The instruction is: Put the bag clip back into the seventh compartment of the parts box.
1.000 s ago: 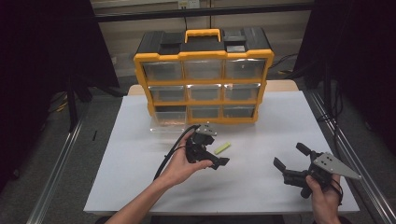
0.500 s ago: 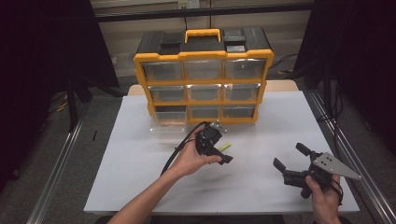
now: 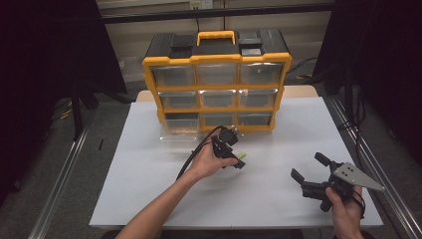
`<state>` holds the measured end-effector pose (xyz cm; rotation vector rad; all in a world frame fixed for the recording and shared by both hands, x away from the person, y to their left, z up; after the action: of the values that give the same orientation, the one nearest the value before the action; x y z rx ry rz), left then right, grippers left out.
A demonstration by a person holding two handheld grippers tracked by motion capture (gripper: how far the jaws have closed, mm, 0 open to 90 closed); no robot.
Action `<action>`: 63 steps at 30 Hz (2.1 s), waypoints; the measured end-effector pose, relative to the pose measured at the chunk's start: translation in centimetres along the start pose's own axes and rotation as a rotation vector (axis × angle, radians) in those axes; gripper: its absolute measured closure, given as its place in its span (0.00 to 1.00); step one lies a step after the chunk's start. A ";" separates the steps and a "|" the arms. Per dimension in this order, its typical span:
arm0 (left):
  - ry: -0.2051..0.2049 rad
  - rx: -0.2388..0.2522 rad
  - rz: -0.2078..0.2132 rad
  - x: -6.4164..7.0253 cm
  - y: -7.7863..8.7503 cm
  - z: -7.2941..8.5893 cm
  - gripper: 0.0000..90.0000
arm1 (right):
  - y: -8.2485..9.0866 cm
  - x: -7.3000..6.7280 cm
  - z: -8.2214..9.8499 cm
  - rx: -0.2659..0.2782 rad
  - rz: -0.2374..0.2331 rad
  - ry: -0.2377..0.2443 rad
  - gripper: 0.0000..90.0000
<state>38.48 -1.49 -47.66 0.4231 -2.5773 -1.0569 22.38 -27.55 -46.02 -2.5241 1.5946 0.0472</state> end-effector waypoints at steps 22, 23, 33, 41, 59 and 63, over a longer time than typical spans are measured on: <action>-0.078 -0.032 -0.075 -0.7 -0.9 0.2 0.73 | -0.1 0.0 0.1 -0.008 -0.013 0.009 0.00; -0.071 -0.022 -0.082 -0.6 -1.0 0.3 0.73 | -0.1 -0.1 0.1 -0.010 -0.015 0.010 0.00; -0.059 -0.035 -0.091 -0.5 -1.1 0.1 0.77 | -0.1 0.0 0.1 -0.011 -0.013 0.013 0.00; -0.028 -0.041 -0.073 -1.4 -1.0 0.0 0.87 | 0.0 0.0 0.1 -0.011 -0.013 0.012 0.00; -0.019 0.036 -0.054 -0.5 0.1 -0.3 0.87 | 0.1 0.2 0.0 -0.007 0.003 -0.007 0.00; -0.018 0.075 -0.035 -0.1 0.9 -0.6 0.87 | 0.2 0.2 0.0 -0.008 0.002 0.004 0.00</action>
<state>38.69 -1.16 -46.62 0.4818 -2.6408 -0.9825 22.30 -27.79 -46.10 -2.5304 1.6017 0.0489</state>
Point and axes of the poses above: each handheld gripper's, and its own axes: y roughly backward along the jaws, z roughly out of its underside, x roughly to its right, the point moved 3 cm from there along -y, roughly forward along the jaws, and after that the axes turned 15 degrees about x, right-handed, at the moved point
